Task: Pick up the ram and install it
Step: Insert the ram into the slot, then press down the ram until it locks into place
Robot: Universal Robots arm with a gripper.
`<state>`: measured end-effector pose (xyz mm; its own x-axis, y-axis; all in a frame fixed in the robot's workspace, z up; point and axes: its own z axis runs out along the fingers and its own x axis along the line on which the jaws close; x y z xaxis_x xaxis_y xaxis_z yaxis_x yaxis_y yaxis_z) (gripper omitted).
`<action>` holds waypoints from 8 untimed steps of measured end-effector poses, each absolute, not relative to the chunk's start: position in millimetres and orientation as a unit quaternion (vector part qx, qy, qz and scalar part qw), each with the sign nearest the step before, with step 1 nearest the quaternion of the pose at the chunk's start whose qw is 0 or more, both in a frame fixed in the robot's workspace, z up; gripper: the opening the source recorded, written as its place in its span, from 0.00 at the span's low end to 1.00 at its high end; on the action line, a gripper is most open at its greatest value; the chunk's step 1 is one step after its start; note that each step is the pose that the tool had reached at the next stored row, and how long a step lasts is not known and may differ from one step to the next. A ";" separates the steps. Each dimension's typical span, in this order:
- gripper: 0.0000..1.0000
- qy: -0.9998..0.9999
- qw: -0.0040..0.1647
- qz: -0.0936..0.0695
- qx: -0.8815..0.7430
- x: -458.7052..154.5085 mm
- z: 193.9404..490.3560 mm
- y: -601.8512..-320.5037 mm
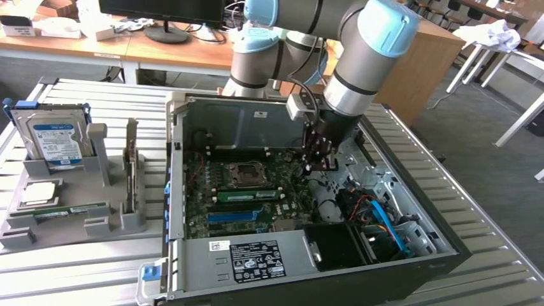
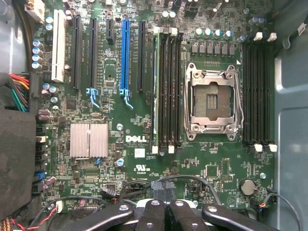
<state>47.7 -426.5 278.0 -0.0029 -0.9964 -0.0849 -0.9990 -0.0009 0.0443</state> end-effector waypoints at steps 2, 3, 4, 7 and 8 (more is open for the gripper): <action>0.11 0.707 0.014 0.046 -0.706 47.7 278.0 -426.5; 0.11 0.707 0.014 0.046 -0.706 47.7 278.0 -426.5; 0.11 0.707 0.014 0.046 -0.706 47.5 278.0 -426.5; 0.11 0.707 0.014 0.046 -0.706 43.0 277.9 -426.5; 0.11 0.707 0.014 0.046 -0.706 40.5 277.5 -426.5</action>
